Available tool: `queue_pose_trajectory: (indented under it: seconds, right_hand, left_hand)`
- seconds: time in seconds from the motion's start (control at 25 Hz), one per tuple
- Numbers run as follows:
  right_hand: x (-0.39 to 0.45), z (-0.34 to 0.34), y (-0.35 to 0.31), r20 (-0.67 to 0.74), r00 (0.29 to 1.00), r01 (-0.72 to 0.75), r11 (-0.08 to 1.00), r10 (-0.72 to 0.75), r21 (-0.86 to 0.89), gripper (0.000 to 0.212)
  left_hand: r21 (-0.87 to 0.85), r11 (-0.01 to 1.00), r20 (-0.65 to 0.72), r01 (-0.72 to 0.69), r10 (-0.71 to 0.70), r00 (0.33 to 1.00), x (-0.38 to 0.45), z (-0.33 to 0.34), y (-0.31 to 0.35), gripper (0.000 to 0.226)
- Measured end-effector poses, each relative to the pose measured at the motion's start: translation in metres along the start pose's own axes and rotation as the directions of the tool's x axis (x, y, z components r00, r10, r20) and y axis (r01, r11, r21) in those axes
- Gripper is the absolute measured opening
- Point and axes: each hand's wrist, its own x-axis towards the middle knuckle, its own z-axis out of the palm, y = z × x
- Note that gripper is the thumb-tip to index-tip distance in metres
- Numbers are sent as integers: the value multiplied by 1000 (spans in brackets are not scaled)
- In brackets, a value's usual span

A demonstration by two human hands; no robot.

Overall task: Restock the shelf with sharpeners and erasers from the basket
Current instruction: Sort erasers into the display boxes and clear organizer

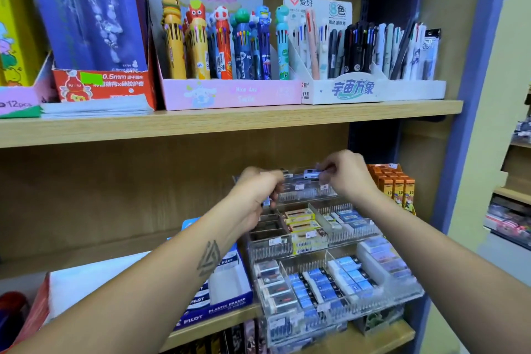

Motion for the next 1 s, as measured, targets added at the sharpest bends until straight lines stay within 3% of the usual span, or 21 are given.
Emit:
queue_pose_trajectory:
  seconds: [0.16,0.36,0.48,0.68,0.76,0.8,0.84,0.88,0.92,0.96,1.0]
  right_hand:
    - [35,24,-1,169,986,31,972,9,-231,13]
    - [54,22,-8,309,951,122,945,-24,-303,16]
    - [57,24,-11,369,929,158,931,-27,-330,5]
    - [36,24,-19,443,896,166,910,22,-381,31]
    - [17,16,-21,370,929,102,976,-23,-194,39]
    - [3,9,-22,333,942,35,999,-35,7,39]
    - [-14,1,-25,336,942,-72,960,-25,272,34]
    - [-33,-7,-29,382,924,-206,840,-1,501,28]
    - [-51,-14,-32,432,902,-300,724,3,621,24]
    - [-65,-18,-33,448,894,-314,685,-21,658,26]
    - [-75,-17,-31,428,903,-271,716,-43,644,29]
  left_hand:
    - [-78,994,-9,77,-78,997,29,-8,15,12]
    - [-110,992,61,60,-53,997,41,-12,10,9]
    - [-134,991,147,23,-3,989,35,-11,1,9]
    - [-177,983,169,41,-11,986,18,-9,-5,12]
    - [-164,986,141,17,6,990,10,-8,-7,9]
    - [-161,987,131,-11,32,991,6,-7,-8,8]
    - [-160,986,122,-38,58,991,2,-6,-9,8]
    - [-160,985,110,-60,78,991,-3,-4,-11,8]
    - [-164,984,93,-72,88,992,-8,-2,-12,7]
    - [-180,981,78,-73,88,993,-13,1,-14,5]
    - [-204,977,70,-68,84,994,-17,4,-18,6]
